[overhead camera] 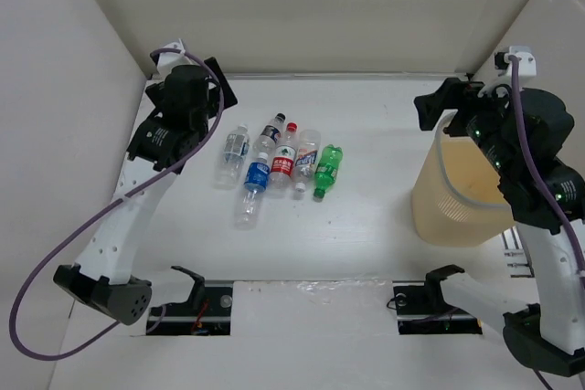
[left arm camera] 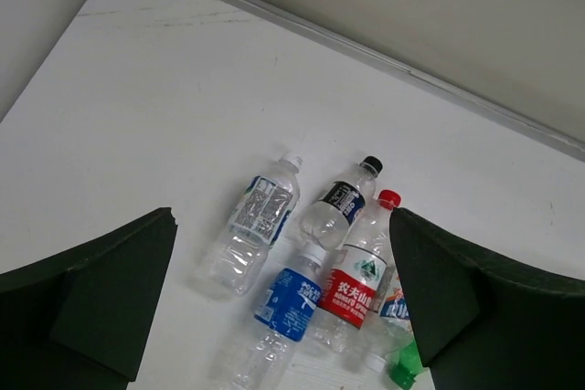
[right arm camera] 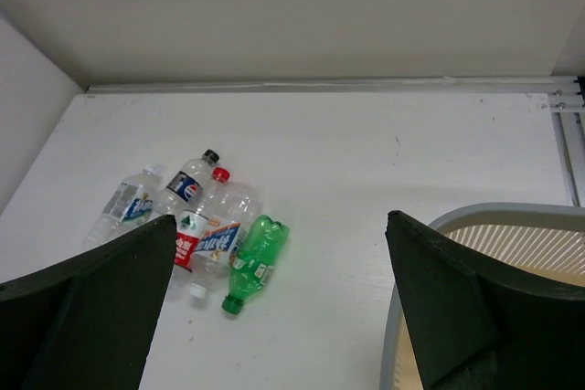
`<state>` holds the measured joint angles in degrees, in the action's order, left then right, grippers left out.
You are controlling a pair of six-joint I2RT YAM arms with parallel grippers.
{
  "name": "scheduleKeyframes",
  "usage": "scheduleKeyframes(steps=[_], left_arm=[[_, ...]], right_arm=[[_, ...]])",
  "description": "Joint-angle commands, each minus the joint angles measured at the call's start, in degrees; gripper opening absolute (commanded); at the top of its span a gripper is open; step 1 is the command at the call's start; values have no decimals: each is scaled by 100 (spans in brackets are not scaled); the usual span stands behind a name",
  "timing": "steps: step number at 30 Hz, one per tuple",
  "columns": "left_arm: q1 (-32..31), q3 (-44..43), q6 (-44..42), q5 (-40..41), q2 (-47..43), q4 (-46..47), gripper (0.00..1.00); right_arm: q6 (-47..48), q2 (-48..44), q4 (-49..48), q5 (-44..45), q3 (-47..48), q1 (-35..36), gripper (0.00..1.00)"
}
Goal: Put the plastic bottles in the bin
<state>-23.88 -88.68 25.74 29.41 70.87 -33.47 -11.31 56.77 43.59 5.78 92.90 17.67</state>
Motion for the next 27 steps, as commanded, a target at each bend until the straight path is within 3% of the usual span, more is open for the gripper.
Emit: scheduleKeyframes(steps=[1,7,13,16,18,24,27], left_arm=[[41,-316,-86,39,129,-19,100],[41,-536,-86,-128,488,-124,100],[437,-290,-86,-461,656,-45,100],[1156,-202,-86,-1276,1050,-203,100],[1341,-132,-148,-1394,1454,-203,100],[1342,-395,-324,-1885,2946,-265,100],[1342,-395,-394,-2114,3257,-125,100]], right_arm=[[94,0,-466,-95,-27,35,100],[383,491,-668,-973,350,87,100],[507,1511,-668,-710,772,395,100],[577,1828,-668,-763,852,456,100],[630,1829,-930,-858,765,518,100],[744,2013,-1450,-1711,589,623,100],[876,2329,-1512,-1878,746,676,100]])
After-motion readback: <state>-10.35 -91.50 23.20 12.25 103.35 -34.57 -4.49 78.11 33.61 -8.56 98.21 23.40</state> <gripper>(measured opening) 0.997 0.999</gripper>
